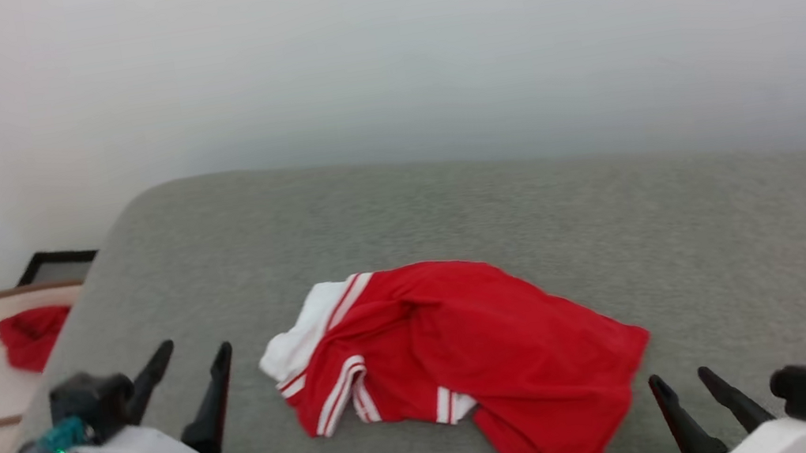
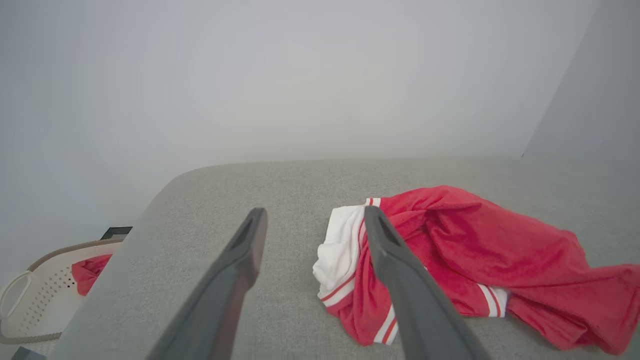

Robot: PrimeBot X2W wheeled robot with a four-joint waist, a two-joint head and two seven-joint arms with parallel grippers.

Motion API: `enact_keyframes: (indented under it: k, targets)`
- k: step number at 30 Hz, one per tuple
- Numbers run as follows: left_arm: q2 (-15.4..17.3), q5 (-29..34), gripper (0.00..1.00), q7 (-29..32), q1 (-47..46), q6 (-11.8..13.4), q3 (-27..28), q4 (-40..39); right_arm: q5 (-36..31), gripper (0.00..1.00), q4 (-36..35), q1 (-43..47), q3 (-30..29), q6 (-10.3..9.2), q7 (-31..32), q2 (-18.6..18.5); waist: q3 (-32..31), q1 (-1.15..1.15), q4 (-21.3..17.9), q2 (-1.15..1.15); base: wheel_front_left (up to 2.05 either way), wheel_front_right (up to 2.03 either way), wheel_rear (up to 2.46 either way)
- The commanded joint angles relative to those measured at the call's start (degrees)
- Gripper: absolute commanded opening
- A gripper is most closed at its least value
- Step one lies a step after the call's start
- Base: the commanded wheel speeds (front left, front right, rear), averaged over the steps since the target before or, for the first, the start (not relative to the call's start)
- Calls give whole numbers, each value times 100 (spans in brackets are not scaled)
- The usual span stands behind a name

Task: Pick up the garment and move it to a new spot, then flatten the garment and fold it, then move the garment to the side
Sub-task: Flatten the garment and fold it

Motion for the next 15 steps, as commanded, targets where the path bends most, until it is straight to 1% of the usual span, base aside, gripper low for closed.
enact_keyframes:
  k: [1, 6, 10, 15]
  targets:
    - [-82, 35, 100, -198, 110, 29, 6, 53, 41, 100, -53, -92, 9, 2, 259, -8, -69, 0, 422, 0, 0, 0, 0]
    - [-350, 43, 100, -667, 257, 39, -24, 246, 33, 100, -166, -170, -115, 2, 1232, 49, 16, 0, 803, 0, 0, 0, 0]
    - [-554, 69, 100, -789, 226, -21, -145, 400, -156, 100, -170, -199, -297, 2, 1993, 107, 110, 0, 1104, 0, 0, 0, 0]
    - [-750, 77, 100, -880, 70, -97, -246, 560, -475, 100, -34, -339, -494, 2, 2614, 188, 298, 0, 1396, 0, 0, 0, 0]
